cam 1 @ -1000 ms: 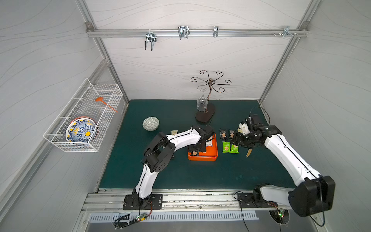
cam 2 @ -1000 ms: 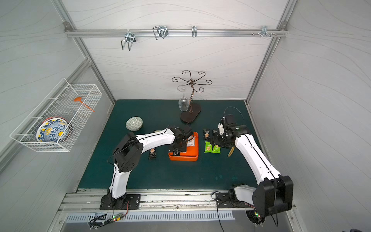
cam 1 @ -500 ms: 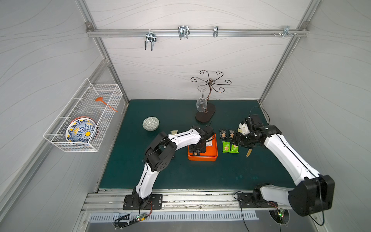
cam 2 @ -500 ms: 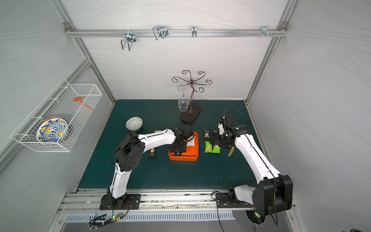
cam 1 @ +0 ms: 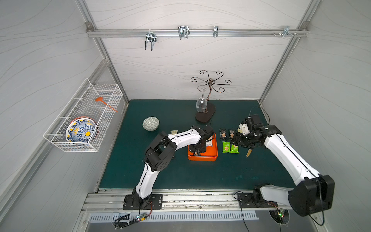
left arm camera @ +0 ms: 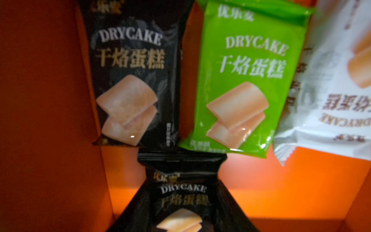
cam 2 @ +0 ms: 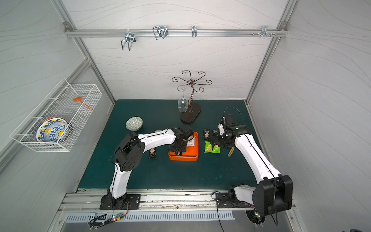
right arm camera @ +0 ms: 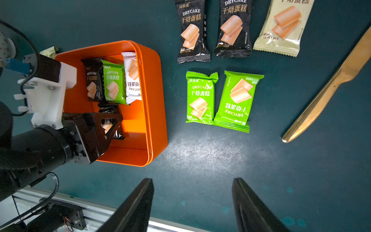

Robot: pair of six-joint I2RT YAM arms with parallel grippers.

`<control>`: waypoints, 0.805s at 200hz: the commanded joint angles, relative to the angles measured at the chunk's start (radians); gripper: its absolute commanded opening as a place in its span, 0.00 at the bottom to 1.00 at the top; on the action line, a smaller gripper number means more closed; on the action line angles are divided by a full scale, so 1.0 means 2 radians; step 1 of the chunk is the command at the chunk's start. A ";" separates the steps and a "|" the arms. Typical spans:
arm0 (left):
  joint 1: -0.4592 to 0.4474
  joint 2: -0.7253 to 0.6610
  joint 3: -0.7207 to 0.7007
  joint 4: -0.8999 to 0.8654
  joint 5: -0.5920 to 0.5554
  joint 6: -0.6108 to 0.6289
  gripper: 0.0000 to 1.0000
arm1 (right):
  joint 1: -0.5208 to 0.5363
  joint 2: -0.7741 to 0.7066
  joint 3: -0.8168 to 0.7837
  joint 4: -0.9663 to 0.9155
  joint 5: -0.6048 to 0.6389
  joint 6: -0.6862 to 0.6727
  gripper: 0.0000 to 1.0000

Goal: Take the cookies out of the storage box
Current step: Pick up the cookie from the storage box.

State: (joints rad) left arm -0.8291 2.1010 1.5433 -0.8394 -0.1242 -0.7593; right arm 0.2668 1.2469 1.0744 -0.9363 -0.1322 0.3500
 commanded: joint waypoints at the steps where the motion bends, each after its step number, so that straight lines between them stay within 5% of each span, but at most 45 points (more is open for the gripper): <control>1: 0.003 -0.006 0.002 -0.004 -0.012 0.006 0.47 | -0.003 0.001 0.013 -0.015 -0.001 0.006 0.67; 161: 0.009 -0.085 0.035 -0.047 -0.024 0.003 0.47 | -0.002 -0.006 0.020 -0.013 -0.003 0.017 0.67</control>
State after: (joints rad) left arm -0.8249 1.9762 1.5784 -0.9024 -0.1482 -0.7570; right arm 0.2668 1.2469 1.0821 -0.9432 -0.1326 0.3695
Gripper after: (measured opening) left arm 0.474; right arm 0.674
